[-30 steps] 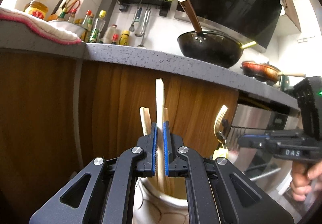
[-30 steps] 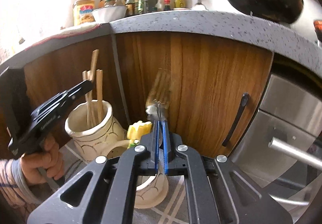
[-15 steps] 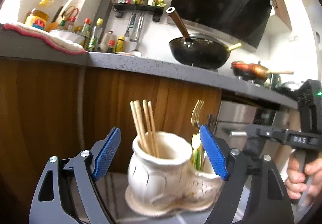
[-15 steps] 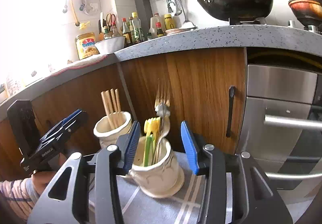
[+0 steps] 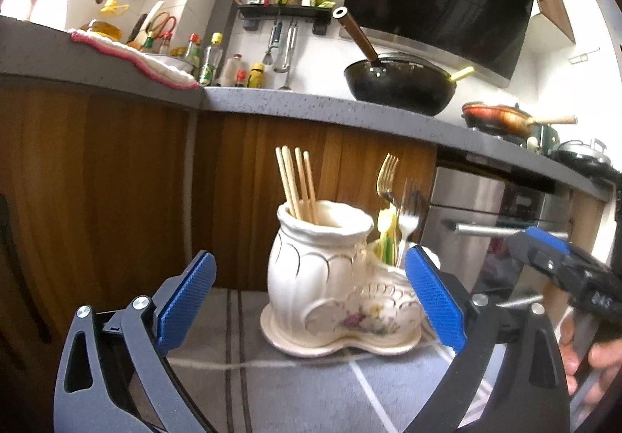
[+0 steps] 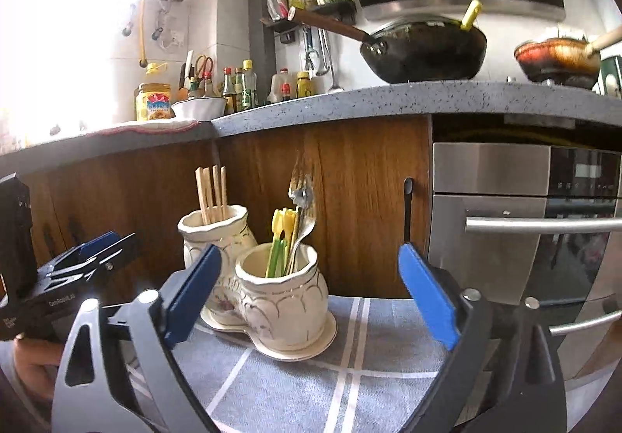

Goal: Organize utensils

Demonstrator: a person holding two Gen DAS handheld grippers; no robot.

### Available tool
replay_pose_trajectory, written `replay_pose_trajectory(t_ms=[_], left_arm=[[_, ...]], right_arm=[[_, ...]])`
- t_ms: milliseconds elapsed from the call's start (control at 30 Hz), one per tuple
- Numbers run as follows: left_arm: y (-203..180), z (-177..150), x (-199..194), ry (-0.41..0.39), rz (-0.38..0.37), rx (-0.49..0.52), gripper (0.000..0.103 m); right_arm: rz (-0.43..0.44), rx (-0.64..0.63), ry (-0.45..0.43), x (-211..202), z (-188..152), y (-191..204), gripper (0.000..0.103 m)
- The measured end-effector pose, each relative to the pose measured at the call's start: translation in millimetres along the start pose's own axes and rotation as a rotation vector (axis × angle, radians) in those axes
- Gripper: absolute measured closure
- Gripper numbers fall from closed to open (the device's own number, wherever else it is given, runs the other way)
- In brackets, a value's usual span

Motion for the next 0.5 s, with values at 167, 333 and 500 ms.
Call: replay_pose_trajectory(t_ms=[167, 333, 500], left_arm=[[-1.5, -7.1, -1.6, -0.001, 0.004, 0.002, 0.005], [-2.9, -11.8, -3.1, -0.019, 0.016, 0.013, 0.005], [-1.9, -13.7, -0.8, -0.014, 0.022, 0.009, 0.005]], right_arm=[[0.014, 0.009, -0.010, -2.9, -11.5, 5.9, 0.006], [0.010, 0.035, -0.010, 0.8, -21.9, 3.5, 0.006], [0.017, 0.026, -0.005, 4.9, -28.7, 5.4, 0.006]])
Point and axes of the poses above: each gripper's, at about its wrist camera, not at the fingertips, and x roughly the way its jaws point, y to its left, z to its top, the point moved 2 cm from there along x, roughly the way its jaws point
